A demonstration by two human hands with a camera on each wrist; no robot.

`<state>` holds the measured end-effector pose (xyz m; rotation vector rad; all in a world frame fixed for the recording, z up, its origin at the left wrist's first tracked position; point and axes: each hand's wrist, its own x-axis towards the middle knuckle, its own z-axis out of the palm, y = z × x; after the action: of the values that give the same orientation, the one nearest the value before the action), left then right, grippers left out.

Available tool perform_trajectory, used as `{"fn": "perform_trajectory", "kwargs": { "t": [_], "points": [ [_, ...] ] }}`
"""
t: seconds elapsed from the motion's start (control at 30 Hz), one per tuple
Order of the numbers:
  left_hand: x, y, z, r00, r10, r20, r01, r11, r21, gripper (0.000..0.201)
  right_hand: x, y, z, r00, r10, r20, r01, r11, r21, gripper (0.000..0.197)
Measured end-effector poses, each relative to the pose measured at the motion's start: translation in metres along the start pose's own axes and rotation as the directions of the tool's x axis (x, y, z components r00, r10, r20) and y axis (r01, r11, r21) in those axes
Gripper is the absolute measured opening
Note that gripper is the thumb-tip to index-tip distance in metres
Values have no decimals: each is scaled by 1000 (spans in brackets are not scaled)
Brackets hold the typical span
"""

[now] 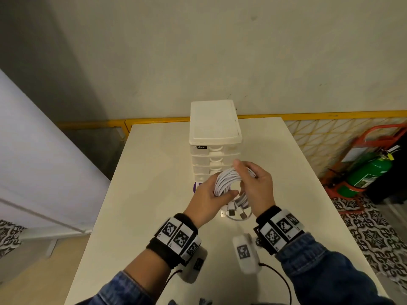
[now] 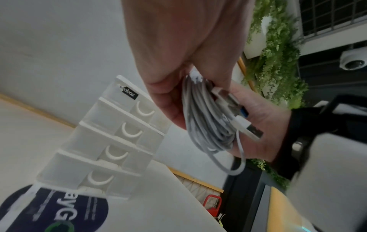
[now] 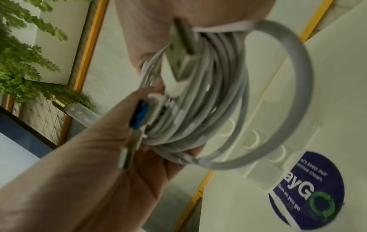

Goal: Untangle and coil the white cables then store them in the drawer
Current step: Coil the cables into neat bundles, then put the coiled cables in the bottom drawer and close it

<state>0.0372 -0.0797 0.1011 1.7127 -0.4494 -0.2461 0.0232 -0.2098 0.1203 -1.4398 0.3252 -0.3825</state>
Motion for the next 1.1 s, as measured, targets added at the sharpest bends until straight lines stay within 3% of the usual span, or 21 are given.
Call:
{"fn": "perform_trajectory", "kwargs": {
  "t": [0.13, 0.23, 0.4, 0.53, 0.6, 0.67, 0.77, 0.83, 0.93, 1.1],
  "points": [
    [20, 4, 17, 999, 38, 3, -38, 989, 144, 42, 22, -6, -17, 998, 62, 13, -62, 998, -19, 30],
    [32, 3, 29, 1000, 24, -12, -22, 990, 139, 40, 37, -6, -27, 995, 94, 18, -93, 995, -25, 25],
    [43, 0, 47, 997, -43, -63, 44, 999, 11, 41, 58, -5, -37, 995, 91, 49, -86, 992, -88, 12],
    [52, -4, 45, 984, -150, -96, 129, 972, -196, 38, 85, -11, -41, 992, 1, 127, 17, 990, -142, 28],
    [59, -15, 38, 929, -304, -211, 231, 922, -311, 36, 104, -15, -44, 980, -54, 189, 106, 956, -274, 36],
    [70, -35, 27, 829, -463, -314, 350, 867, -356, 29, 123, -19, -45, 957, -73, 282, 192, 886, -422, 41],
    [89, -61, 15, 684, -677, -271, 491, 702, -517, 12, 147, -21, -45, 909, -19, 416, 293, 738, -608, 41],
    [102, -72, 12, 621, -752, -221, 539, 615, -576, 11, 157, -18, -45, 878, 53, 475, 327, 658, -678, 39],
    [115, -86, 15, 588, -790, -175, 537, 543, -646, 17, 164, -10, -47, 860, 80, 504, 335, 656, -676, 35],
    [118, -100, 25, 565, -797, -212, 442, 510, -738, 15, 165, 5, -49, 871, 23, 491, 338, 697, -632, 33]
  ]
}}
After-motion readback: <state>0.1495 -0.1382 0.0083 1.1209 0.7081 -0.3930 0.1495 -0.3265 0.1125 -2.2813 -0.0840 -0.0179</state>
